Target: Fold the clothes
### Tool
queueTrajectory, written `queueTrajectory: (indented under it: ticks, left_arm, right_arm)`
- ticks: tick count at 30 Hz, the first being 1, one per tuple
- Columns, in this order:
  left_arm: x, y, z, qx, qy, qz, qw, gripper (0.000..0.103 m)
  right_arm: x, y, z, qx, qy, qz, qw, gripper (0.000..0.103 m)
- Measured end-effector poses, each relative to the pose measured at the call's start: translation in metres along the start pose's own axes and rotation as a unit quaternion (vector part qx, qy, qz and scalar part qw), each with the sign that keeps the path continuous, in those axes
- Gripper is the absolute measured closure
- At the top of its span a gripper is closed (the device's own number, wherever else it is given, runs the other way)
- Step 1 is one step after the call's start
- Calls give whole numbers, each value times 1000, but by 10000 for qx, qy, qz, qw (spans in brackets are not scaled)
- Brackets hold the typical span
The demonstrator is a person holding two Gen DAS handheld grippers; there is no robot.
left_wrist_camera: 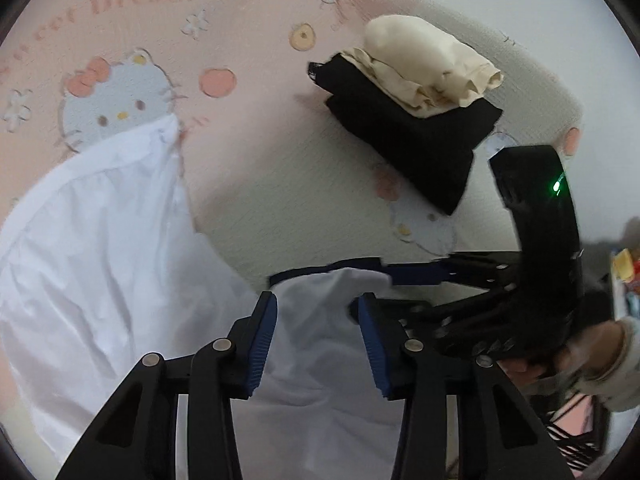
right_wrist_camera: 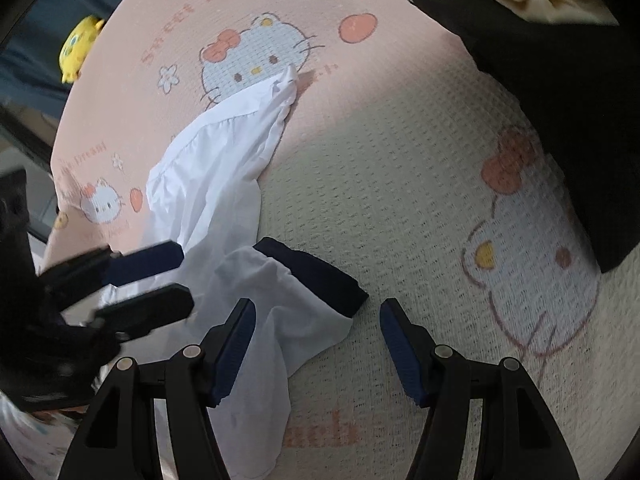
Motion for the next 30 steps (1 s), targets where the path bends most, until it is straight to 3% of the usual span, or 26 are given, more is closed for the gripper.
queueTrajectory:
  ticks: [4, 11, 13, 14, 18, 20, 21, 26, 30]
  left_arm:
    - [-3, 6, 25, -348, -39, -47, 9994, 64]
    - [-12, 16, 40, -450, 120, -228, 9987, 64]
    - [-12, 18, 44, -448, 100, -170, 9988, 70]
    - [-12, 18, 45, -456, 110, -174, 9987, 79]
    - [-10, 20, 50, -402, 96, -181, 9990, 84]
    - [-8, 19, 51, -387, 93, -143, 9991, 88]
    - [-7, 18, 51, -363, 120, -142, 9992, 92]
    - [-2, 10, 45, -156, 272, -150, 9994, 96]
    - [7, -5, 38, 35, 476, -171, 9987, 97]
  right_arm:
    - [-2, 0, 3, 31, 47, -104, 9999, 47]
    - [-6, -1, 8, 86, 130, -287, 9995, 54]
    - [-7, -1, 10, 102, 153, -339, 9993, 54]
    - [-7, -1, 10, 110, 165, -365, 9991, 56]
    - [-10, -1, 14, 184, 348, -540, 9978, 73]
    - [-10, -1, 16, 211, 493, -565, 9970, 92]
    - [-10, -1, 17, 234, 528, -559, 9968, 95]
    - [-13, 1, 9, 417, 737, -641, 9943, 100]
    - [-21, 1, -15, 855, 1017, -841, 9876, 100]
Point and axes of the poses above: each gripper's, at about its wrist camera, not at the fingertips, and z roughly the way its jaws point, x to its right, y to its underside, the point moved 4 cm from there along z, roughly the way its jaws point, and after that the axes turned 15 degrees about z, right-handed, at the moved point
